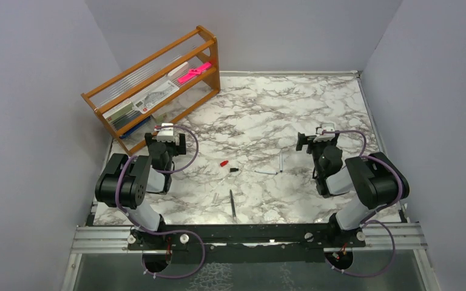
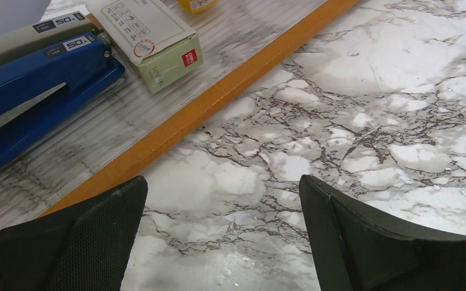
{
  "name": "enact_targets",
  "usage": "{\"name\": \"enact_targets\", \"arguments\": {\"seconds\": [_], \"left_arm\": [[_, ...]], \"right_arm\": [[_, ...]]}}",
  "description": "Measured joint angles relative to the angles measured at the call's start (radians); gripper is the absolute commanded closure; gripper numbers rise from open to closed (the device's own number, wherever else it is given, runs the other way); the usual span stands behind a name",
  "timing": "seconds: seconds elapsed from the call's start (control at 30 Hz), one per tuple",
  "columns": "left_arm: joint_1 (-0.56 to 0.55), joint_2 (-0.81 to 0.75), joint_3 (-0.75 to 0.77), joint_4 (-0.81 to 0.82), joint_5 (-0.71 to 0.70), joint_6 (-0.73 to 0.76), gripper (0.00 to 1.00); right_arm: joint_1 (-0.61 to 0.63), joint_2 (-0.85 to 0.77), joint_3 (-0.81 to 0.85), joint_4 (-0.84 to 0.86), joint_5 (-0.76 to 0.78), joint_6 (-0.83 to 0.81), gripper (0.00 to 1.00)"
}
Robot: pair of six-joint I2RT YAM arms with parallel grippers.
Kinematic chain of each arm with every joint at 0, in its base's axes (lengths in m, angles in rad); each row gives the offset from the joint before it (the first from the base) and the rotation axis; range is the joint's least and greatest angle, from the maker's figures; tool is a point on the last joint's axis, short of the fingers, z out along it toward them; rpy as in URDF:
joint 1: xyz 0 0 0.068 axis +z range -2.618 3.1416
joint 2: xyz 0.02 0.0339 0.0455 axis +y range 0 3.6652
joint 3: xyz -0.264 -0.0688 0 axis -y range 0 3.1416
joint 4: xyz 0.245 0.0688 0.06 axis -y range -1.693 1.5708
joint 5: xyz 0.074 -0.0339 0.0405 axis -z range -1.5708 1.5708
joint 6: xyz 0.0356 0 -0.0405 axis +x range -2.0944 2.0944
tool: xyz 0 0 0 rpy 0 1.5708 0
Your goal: Insert the pens into the pen caps
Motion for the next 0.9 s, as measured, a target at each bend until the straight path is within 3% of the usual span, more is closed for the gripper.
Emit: {"name": "enact_targets", "arguments": {"seconds": [0.67, 0.77, 0.9], "left_arm": [[-0.013, -0.025, 0.0, -0.031, -0.011, 0.0, 0.01], [-0.028, -0.127, -0.011, -0.067, -0.039, 0.001, 0.01], [-0.062, -0.361, -0.064, -0.079, -0.064, -0.008, 0.01]], "right_arm": [[-0.001, -0.008, 0.003, -0.018, 0.007, 0.01, 0.0], [-0.001, -0.091, 0.028, -0.139, 0.006, 0.008, 0.0], [-0.001, -0.328, 0.173, -0.433, -0.078, 0.005, 0.0]]}}
